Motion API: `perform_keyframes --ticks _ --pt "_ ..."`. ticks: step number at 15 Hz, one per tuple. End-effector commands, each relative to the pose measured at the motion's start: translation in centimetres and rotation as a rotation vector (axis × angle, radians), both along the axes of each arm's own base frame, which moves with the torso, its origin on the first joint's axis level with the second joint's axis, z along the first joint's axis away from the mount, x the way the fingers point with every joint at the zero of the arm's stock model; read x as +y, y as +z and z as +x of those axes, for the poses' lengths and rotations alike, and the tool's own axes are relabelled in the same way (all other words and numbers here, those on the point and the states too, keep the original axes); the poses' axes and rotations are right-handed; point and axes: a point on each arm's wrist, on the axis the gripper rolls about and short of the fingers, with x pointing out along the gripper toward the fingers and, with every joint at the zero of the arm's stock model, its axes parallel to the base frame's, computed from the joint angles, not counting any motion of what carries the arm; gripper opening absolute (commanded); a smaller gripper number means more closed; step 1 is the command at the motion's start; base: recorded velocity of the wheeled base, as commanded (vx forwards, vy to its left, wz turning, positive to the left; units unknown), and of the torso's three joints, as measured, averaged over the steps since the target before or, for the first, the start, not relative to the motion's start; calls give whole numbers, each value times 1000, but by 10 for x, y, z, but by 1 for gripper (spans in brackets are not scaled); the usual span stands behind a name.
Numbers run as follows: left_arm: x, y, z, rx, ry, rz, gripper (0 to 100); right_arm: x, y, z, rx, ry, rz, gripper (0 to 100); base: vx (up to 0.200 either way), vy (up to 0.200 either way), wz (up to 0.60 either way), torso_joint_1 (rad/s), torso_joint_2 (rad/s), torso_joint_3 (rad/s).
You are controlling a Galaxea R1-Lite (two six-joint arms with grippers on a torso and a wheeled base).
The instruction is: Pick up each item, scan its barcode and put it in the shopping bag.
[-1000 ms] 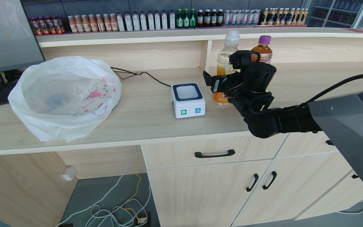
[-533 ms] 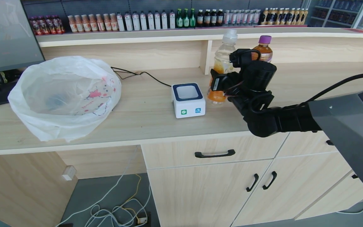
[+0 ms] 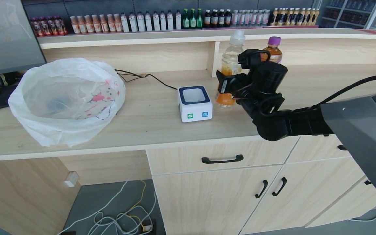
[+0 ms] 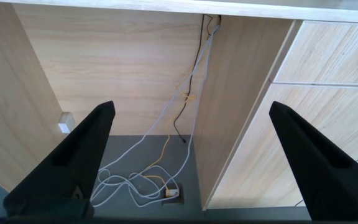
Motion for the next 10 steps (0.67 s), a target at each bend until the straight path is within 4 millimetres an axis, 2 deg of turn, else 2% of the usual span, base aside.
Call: perform_keyframes --ticks 1,5,10 --pt "0 0 0 0 1 0 100 -2 10 -5 -20 1 9 0 0 0 0 0 0 0" --pt "0 0 0 0 1 0 100 -5 23 -11 -40 1 19 0 0 0 0 0 0 0" --pt "0 0 0 0 1 1 100 -11 50 -28 -90 4 42 0 0 0 0 0 0 0"
